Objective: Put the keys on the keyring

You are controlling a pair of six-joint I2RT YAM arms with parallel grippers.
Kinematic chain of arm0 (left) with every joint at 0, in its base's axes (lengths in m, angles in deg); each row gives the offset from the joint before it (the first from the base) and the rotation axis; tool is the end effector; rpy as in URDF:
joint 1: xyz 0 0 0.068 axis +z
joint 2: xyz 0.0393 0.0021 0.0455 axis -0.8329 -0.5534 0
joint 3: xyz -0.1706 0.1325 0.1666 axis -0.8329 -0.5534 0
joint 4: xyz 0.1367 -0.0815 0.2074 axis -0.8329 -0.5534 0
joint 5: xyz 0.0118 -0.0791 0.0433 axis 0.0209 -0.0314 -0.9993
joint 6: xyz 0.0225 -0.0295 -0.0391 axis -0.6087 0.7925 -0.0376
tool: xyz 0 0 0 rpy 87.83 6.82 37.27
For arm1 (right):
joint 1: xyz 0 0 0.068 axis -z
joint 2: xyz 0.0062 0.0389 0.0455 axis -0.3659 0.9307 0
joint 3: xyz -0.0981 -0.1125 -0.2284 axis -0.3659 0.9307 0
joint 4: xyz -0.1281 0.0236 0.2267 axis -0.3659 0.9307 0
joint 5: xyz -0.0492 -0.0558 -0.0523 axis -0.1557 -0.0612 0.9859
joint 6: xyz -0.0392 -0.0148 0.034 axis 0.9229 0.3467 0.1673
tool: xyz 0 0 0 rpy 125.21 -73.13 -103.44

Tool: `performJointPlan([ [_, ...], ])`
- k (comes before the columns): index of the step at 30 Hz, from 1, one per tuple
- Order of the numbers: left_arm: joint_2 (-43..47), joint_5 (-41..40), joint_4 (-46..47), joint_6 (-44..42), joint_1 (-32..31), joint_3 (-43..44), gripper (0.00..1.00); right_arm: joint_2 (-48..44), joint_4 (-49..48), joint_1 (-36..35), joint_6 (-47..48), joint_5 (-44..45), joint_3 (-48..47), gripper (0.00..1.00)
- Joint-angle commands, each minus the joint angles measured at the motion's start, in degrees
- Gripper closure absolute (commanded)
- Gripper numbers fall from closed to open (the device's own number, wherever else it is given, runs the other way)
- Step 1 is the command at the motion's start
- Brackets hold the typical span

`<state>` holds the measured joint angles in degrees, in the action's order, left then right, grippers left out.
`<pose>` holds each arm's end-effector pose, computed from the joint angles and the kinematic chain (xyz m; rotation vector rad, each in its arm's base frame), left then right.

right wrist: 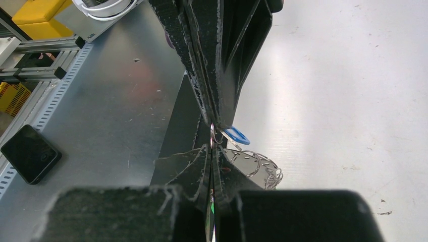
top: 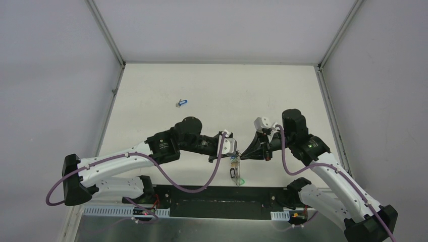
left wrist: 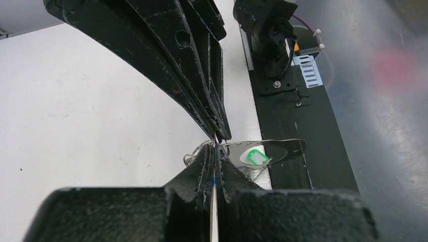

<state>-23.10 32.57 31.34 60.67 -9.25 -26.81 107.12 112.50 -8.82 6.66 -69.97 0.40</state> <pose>0.0871 -0.2340 0.3412 1.5868 1.1126 -0.9740 0.1247 0.1118 0.3011 -1.4513 1.3291 1.3808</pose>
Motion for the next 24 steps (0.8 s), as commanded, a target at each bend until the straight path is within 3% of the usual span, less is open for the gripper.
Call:
performJointPlan([
  [1, 0.10, 2.35, 0.99, -2.08, -1.14, 1.57, 1.00, -0.37, -3.55, -0.35, 0.23, -2.03, -1.07, 1.00],
  [24, 2.76, -0.45, -1.19, -3.25, -3.45, -0.53, 1.00, -0.27, -3.42, -0.30, 0.33, -1.60, -0.43, 1.00],
])
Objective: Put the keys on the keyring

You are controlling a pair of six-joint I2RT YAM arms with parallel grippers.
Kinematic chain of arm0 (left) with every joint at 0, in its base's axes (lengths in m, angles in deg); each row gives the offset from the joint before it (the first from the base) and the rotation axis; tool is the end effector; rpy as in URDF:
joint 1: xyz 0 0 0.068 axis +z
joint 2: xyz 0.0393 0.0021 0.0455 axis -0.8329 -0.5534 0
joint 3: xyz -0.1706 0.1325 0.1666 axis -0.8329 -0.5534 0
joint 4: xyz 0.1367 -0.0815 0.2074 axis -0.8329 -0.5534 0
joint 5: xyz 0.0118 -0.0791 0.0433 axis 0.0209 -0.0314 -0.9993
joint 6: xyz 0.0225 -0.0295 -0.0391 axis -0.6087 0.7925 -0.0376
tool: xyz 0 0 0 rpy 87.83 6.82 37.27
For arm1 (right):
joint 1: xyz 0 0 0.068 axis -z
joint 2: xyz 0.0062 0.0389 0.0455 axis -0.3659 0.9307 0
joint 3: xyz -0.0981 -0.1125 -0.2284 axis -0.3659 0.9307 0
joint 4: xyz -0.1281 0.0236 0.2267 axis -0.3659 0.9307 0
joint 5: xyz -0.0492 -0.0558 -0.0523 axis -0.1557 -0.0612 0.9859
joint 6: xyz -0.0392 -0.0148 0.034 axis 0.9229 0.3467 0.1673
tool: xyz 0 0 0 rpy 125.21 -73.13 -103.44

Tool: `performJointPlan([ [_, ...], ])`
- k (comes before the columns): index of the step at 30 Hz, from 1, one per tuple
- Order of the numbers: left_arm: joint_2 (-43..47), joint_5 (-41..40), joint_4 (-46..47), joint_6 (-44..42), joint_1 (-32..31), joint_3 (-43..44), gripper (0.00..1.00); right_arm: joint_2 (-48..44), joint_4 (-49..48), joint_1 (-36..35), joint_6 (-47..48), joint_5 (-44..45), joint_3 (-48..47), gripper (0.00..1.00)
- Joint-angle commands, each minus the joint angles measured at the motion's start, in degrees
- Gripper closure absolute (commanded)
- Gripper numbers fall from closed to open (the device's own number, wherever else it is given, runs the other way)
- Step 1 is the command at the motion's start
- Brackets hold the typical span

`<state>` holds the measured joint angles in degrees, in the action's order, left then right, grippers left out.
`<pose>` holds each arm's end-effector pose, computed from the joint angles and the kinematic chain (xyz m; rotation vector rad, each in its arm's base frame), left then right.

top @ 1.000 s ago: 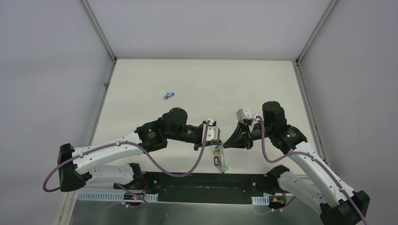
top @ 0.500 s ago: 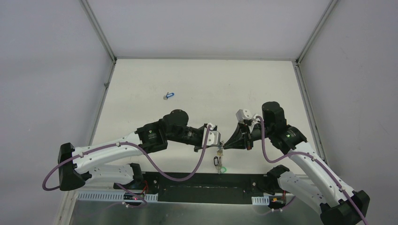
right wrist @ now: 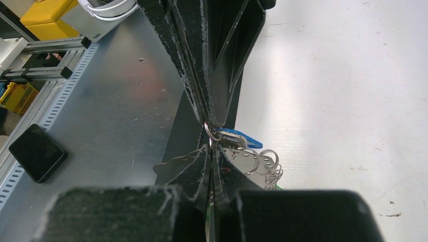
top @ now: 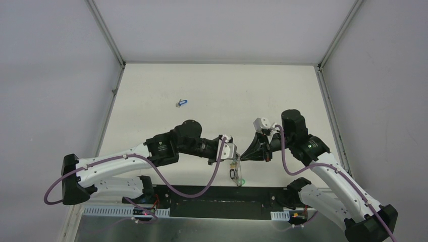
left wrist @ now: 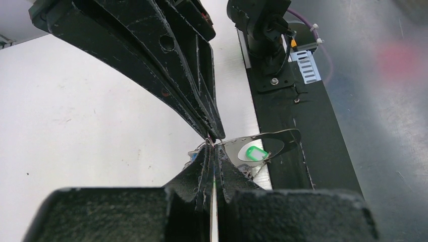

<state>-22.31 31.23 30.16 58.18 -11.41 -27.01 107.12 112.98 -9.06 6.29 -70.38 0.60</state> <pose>0.0776 -0.2337 0.3409 1.6254 1.0691 -0.9486 0.1237 0.1121 0.2995 -1.4527 1.3393 1.4011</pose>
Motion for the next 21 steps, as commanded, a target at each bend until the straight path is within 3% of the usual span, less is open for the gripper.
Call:
performJointPlan([
  [1, 2.14, 0.64, 0.00, -0.82, -1.38, -0.46, 1.00, -0.29, -3.90, -0.06, 0.69, -1.18, -0.59, 1.00],
  [21, 1.71, -2.85, -3.58, -1.73, -3.33, -0.43, 1.00, -0.46, -3.90, -0.12, 0.51, -0.85, -0.30, 1.00],
])
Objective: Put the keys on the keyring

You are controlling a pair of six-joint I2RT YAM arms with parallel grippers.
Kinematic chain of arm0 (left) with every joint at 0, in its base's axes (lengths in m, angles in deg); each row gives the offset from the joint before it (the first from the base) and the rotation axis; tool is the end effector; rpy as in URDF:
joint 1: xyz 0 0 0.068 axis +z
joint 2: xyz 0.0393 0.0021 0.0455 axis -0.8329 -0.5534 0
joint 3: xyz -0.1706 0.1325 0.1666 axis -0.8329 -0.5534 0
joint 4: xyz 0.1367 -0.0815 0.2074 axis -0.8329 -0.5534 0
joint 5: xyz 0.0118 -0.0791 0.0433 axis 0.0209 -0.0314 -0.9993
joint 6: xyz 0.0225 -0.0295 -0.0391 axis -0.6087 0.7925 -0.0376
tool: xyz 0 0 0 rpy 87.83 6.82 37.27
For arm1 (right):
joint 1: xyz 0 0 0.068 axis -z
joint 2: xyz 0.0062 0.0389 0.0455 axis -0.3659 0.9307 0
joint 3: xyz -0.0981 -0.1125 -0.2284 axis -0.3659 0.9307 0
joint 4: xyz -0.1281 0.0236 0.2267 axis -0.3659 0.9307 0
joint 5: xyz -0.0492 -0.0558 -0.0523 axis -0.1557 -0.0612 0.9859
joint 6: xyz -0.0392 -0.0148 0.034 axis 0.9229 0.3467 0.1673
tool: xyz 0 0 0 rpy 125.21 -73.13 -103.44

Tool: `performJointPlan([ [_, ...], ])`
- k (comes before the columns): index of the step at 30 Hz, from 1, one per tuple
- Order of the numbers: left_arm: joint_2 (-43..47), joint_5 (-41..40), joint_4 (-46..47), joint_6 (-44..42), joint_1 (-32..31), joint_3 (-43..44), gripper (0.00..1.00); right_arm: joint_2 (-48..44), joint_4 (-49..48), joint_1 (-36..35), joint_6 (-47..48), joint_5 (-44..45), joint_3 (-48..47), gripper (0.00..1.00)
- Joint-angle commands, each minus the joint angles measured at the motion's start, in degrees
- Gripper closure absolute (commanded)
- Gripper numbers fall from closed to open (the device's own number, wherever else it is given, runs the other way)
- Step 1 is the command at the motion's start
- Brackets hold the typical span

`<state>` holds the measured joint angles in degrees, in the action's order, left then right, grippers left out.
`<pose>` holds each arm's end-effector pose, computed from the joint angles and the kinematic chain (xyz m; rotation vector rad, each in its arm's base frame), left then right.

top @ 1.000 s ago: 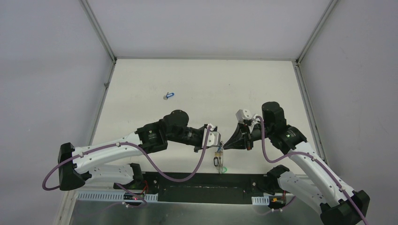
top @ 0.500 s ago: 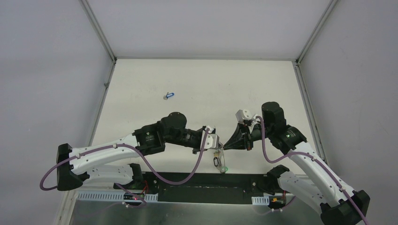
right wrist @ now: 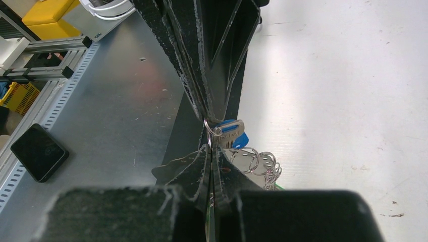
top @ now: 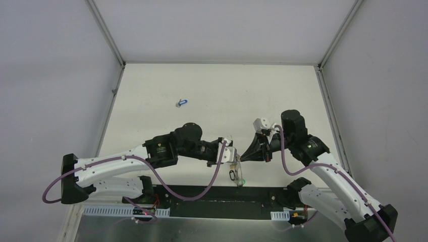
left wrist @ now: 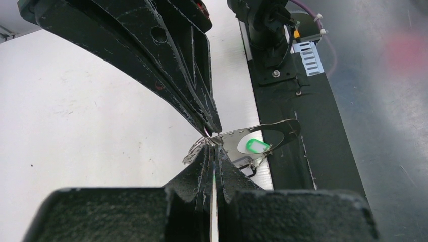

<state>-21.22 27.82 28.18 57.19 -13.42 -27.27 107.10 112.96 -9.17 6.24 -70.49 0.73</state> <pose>0.0696 -0.2313 0.3398 1.6412 1.0783 -0.9045 0.1233 0.1123 0.2989 -1.4544 1.3392 1.4056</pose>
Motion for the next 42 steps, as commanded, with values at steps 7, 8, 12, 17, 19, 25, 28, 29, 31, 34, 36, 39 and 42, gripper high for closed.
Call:
performJointPlan([
  [7, 0.15, -0.94, -5.67, -2.35, -1.94, 1.18, 1.00, -0.35, -3.87, -0.04, 0.56, -0.72, -0.39, 1.00],
  [8, 0.21, -1.09, -5.88, -2.41, -2.00, 1.26, 1.00, -0.35, -3.82, -0.09, 0.56, -0.72, -0.39, 1.00],
  [12, 0.00, -1.18, -6.41, -2.60, -2.24, 1.33, 1.00, -0.27, -3.96, -0.04, 0.56, -0.63, -0.30, 1.00],
  [17, -1.03, -1.54, -7.15, -2.99, -2.75, 1.72, 1.00, -0.26, -3.96, -0.04, 0.56, -0.63, -0.30, 1.00],
  [19, -1.54, -1.73, -7.46, -3.28, -3.09, 2.00, 1.00, -0.31, -3.94, -0.04, 0.56, -0.59, -0.30, 1.00],
  [25, -2.31, -3.17, -7.61, -4.10, -4.15, 2.39, 1.00, -1.16, -4.48, -0.02, -0.48, 1.75, -0.23, 1.00],
  [28, -2.47, -4.19, -7.64, -4.12, -4.73, 2.55, 1.00, -1.56, -5.65, -0.04, -1.45, 2.45, 0.22, 1.00],
  [29, -2.55, -4.48, -7.66, -4.12, -4.86, 2.56, 1.00, -1.65, -5.71, -0.04, -1.54, 2.64, 0.35, 1.00],
  [31, -2.49, -5.08, -7.59, -4.10, -5.18, 2.56, 1.00, -1.74, -5.62, -0.09, -1.85, 3.32, 0.49, 1.00],
  [34, -2.17, -6.01, -7.49, -3.91, -5.32, 2.39, 1.00, -2.05, -5.76, -0.04, -2.44, 4.38, 0.82, 1.00],
  [36, -1.84, -7.13, -7.31, -3.42, -5.41, 2.04, 1.00, -2.48, -6.19, -0.04, -3.32, 5.39, 1.20, 1.00],
  [39, -1.20, -9.23, -6.25, -2.26, -5.50, 1.35, 1.00, -3.70, -7.76, -0.04, -5.95, 7.90, 2.18, 1.00],
  [42, -0.40, -10.86, -3.74, -0.76, -5.56, -0.03, 1.00, -5.65, -11.42, -0.03, -10.04, 10.21, 4.23, 1.00],
])
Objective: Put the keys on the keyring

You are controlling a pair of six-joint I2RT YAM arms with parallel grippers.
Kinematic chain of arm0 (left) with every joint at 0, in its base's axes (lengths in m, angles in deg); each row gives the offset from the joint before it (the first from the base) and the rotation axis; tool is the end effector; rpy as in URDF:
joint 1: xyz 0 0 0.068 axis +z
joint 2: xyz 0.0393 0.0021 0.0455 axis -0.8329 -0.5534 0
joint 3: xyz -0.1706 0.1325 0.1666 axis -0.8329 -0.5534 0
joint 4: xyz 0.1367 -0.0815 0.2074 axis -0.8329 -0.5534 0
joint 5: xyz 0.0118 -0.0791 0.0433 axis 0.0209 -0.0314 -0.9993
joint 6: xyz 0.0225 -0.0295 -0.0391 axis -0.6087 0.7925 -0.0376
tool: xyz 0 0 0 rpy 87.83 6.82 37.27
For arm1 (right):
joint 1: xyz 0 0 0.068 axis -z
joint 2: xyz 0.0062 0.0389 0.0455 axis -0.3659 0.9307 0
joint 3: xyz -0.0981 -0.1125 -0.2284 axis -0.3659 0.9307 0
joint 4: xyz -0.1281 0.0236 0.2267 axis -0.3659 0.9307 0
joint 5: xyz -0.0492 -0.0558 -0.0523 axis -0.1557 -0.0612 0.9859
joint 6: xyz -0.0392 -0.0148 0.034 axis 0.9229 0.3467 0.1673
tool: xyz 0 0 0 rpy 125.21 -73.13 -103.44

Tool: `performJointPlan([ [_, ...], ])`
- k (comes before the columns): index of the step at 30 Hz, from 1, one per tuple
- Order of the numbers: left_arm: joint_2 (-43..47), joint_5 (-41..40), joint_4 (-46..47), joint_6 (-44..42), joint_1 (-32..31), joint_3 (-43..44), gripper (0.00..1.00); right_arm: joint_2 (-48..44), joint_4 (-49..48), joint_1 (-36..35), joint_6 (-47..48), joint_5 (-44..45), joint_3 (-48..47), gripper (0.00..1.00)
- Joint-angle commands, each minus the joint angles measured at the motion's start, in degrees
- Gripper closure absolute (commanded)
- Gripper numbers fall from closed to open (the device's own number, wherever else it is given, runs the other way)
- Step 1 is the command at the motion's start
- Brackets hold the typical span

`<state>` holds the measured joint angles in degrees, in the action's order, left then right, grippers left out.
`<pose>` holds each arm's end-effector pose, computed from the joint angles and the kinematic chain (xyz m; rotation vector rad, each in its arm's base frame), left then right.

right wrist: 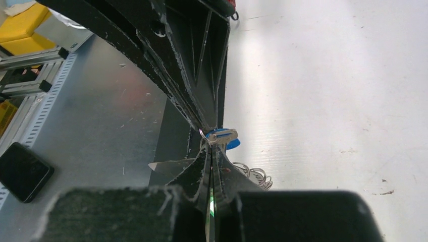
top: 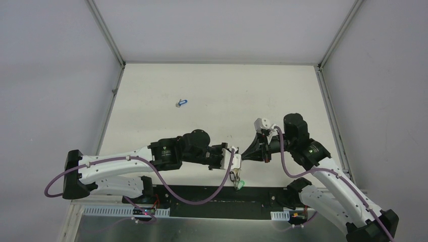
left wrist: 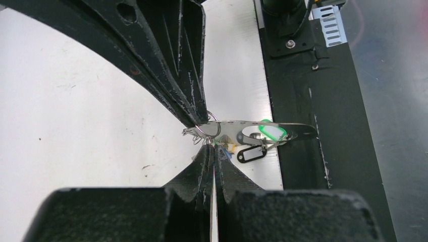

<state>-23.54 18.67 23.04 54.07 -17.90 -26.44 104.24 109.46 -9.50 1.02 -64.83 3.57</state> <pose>0.0584 -0.2416 0.3261 1.7268 1.1425 -0.7523 0.1199 0.1099 0.2929 -1.3836 1.4221 1.3386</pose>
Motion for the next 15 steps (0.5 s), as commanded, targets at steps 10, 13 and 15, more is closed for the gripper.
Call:
performJointPlan([
  [10, 3.47, -3.61, 8.29, 5.16, -1.11, -4.63, 1.00, -8.21, -23.40, 0.29, -20.64, 13.47, 8.94, 1.00],
  [13, 4.02, -5.05, 10.66, 6.17, -1.11, -5.54, 1.00, -8.85, -26.18, 0.29, -23.27, 15.54, 10.03, 1.00],
  [15, 4.57, -6.23, 12.45, 6.58, -1.11, -6.33, 1.00, -8.94, -26.98, 0.29, -24.34, 16.57, 10.42, 1.00],
])
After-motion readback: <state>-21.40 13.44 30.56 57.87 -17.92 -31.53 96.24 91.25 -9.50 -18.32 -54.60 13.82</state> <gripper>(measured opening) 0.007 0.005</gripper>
